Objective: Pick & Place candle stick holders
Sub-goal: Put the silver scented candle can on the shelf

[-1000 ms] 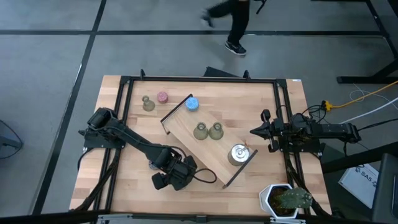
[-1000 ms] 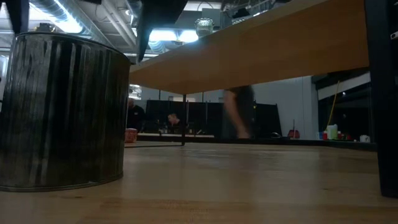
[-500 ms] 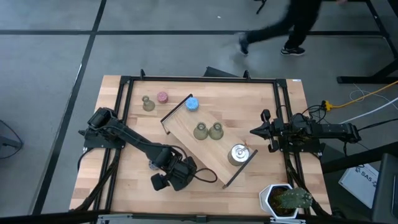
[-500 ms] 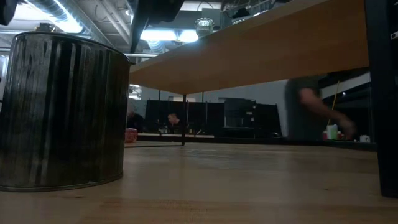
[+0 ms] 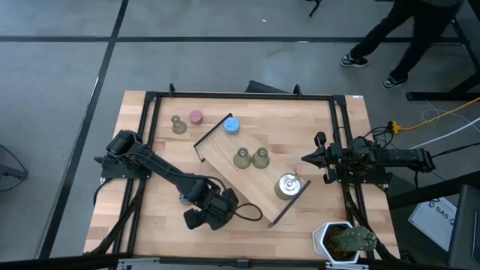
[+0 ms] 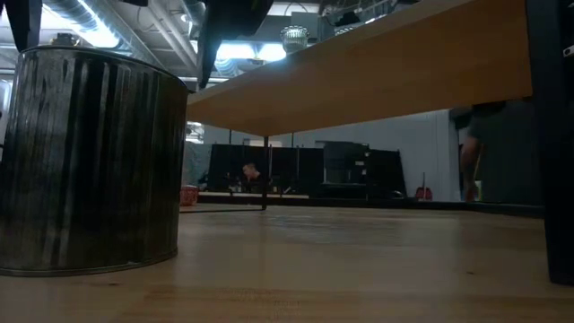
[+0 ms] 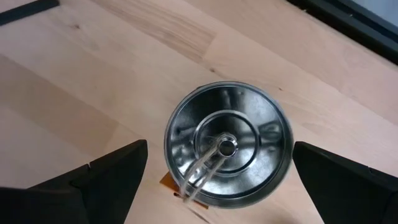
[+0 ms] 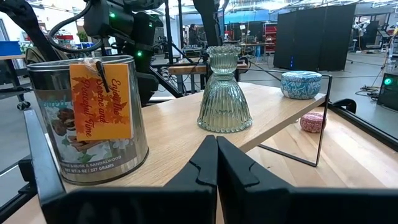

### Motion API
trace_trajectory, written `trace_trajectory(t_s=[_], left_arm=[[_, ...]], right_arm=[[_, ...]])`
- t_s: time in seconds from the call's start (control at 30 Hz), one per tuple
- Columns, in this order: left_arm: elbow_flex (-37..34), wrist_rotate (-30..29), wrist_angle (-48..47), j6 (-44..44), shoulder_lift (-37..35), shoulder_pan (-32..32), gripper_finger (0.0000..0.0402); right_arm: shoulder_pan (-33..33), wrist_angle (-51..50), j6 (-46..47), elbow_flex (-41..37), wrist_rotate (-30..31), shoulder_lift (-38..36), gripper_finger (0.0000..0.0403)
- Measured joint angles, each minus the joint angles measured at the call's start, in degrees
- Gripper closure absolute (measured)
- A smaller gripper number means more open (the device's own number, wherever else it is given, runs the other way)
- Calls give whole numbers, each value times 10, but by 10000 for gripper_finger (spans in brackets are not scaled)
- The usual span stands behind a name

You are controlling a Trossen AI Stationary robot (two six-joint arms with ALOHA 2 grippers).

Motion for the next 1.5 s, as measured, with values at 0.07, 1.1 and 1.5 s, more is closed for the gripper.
trace_trajectory(t_s=[0.07, 1.1, 1.5], left_arm=[[0, 8, 0, 0, 0, 0, 2], [-2, 14, 12, 6, 25, 1, 2], [-1, 18, 23, 11, 37, 1, 2]], right_arm=[[0, 0, 0, 0, 0, 0, 402], [0, 0, 0, 0, 0, 0, 402], [0, 0, 0, 0, 0, 0, 402]])
